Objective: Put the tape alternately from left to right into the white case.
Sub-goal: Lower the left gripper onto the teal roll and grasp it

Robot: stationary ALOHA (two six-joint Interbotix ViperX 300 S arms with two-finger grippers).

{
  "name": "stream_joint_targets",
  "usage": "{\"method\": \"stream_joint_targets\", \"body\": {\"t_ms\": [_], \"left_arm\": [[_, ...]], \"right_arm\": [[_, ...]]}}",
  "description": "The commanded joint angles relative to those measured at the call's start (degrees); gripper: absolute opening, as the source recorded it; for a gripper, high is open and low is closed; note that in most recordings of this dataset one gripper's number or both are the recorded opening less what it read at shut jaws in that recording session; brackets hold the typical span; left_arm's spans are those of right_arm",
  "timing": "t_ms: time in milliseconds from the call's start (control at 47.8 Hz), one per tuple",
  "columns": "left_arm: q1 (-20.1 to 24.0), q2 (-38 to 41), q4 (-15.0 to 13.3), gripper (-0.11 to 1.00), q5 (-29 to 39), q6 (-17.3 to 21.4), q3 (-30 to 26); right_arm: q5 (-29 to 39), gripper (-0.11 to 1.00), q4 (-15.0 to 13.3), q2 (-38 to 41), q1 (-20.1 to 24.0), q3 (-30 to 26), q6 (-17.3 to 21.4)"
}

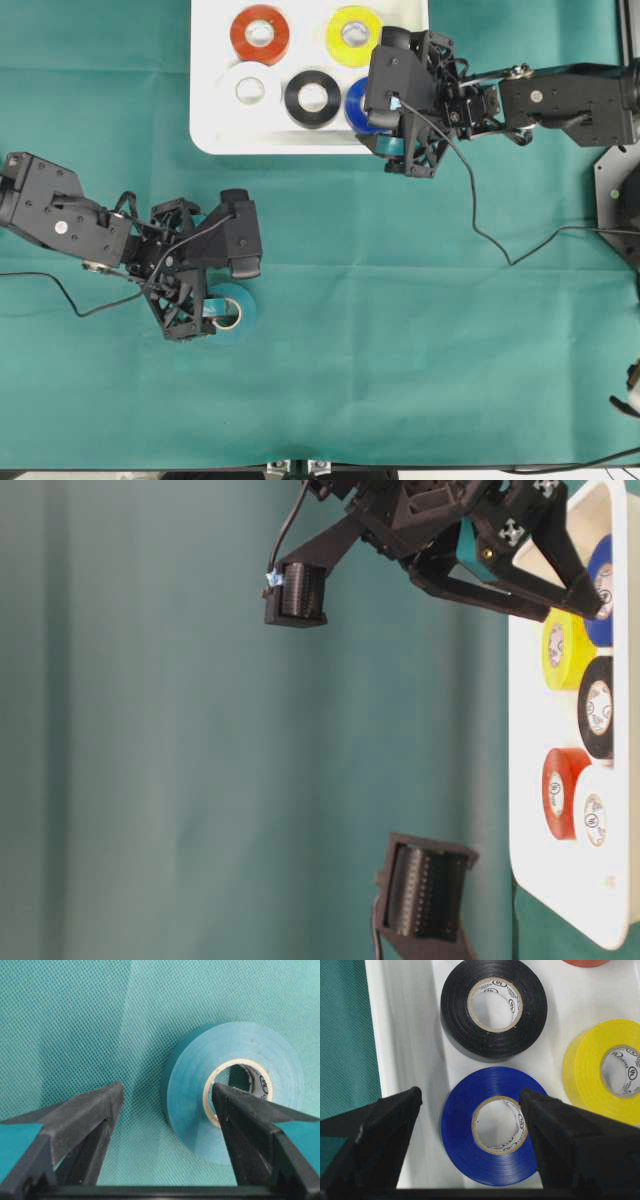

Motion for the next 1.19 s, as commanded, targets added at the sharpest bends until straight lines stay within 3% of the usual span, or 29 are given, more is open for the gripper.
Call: {"method": "stream_joint_targets", "body": {"t_ms": [0,167,293,543,648,1171], "left_arm": [[-0.2,0.0,-0.1,0.9,-0.1,0.1,-1.1],[-0.3,0.0,-0.1,0.88,-0.1,0.1,-1.1],[-0.3,0.0,-0.1,0.78,0.4,0.3,-1.8],[-0.3,-0.2,-0.1,0.14,3.1,0.4,-3.6],[-0.5,-0.3,-0.1,-0.01,4.0,0.4,-4.1],[-0.7,-0.8,-0.1,-0.03,5.8,0.4,-4.4]], "right_arm": [[-0.4,0.84,0.2,-1.4,0.3,-0.5,0.1],[-0.4,0.84,0.2,-1.4,0.2,-0.5,0.1],[-0.4,0.84,0.2,-1.4,0.2,-0.5,0.1],[-0.4,0.84,0.1,-1.4,0.2,-0.6,0.1],[-0.4,0.84,0.1,-1.4,0.2,-0.5,0.1],[-0.4,0.84,0.2,-1.4,0.5,-0.6,0.1]]}}
